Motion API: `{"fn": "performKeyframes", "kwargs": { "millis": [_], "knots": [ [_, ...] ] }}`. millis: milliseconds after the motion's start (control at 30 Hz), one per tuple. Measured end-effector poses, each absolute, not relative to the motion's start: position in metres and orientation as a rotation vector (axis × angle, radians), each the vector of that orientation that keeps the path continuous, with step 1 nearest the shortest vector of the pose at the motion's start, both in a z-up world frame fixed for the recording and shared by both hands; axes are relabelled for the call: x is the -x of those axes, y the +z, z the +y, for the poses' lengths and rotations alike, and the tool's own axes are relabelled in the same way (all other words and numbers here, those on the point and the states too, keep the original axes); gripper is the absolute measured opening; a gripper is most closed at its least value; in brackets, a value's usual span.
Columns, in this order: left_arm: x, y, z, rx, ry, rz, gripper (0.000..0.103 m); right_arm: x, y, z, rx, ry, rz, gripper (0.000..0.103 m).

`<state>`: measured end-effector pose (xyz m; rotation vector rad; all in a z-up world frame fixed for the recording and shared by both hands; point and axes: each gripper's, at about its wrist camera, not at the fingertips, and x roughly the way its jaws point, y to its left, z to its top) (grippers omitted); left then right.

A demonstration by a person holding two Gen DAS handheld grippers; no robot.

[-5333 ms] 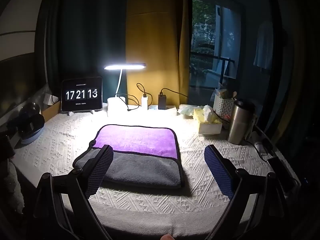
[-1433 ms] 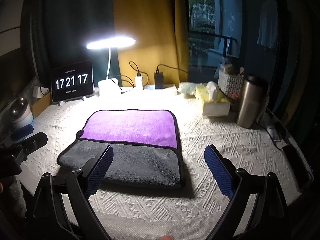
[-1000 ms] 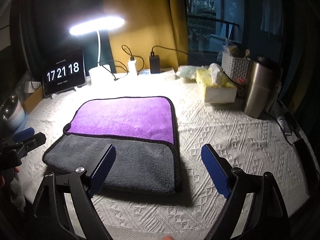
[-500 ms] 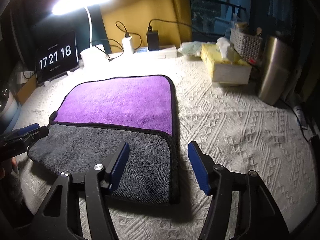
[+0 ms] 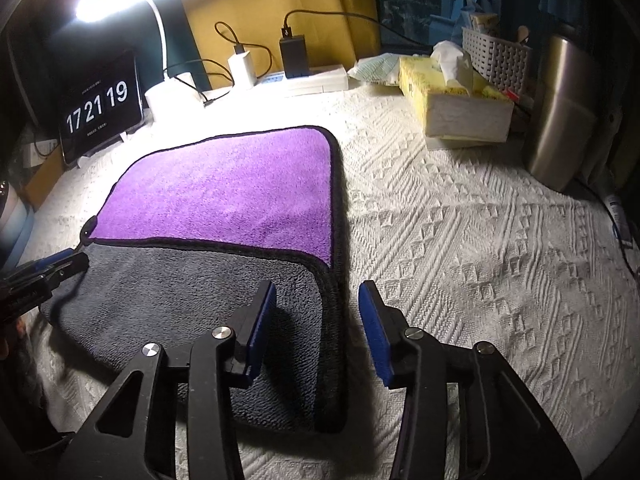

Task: Fold towel

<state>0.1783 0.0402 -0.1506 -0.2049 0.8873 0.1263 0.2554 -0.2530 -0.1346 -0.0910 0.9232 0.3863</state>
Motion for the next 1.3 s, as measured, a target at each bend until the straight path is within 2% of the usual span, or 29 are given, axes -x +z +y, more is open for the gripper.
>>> {"fn": "performKeyframes", "kwargs": {
  "millis": [200,267,433,500,700,1300],
  "knots": [
    [-0.177,-0.15,0.036,0.172,0.131,0.876,0.021,-0.26,-0.141,-0.254,0.092,0.377,0.945,0.045],
    [-0.176,-0.148,0.036,0.167,0.133,0.867,0.016,-0.259,-0.14,-0.254,0.094,0.382,0.939,0.033],
    [-0.173,-0.145,0.034,0.148,0.134,0.858,0.008,-0.255,-0.141,-0.25,0.119,0.396,0.932,0.022],
    [-0.171,-0.144,0.032,0.146,0.129,0.85,0.007,-0.255,-0.139,-0.252,0.122,0.382,0.918,0.015],
    [-0.167,-0.138,0.032,0.147,0.126,0.832,0.006,-0.247,-0.132,-0.252,0.145,0.378,0.884,0.008],
    [-0.153,-0.103,0.031,0.105,0.148,0.723,0.006,-0.232,-0.09,-0.25,0.167,0.369,0.752,0.007]
  ]
}}
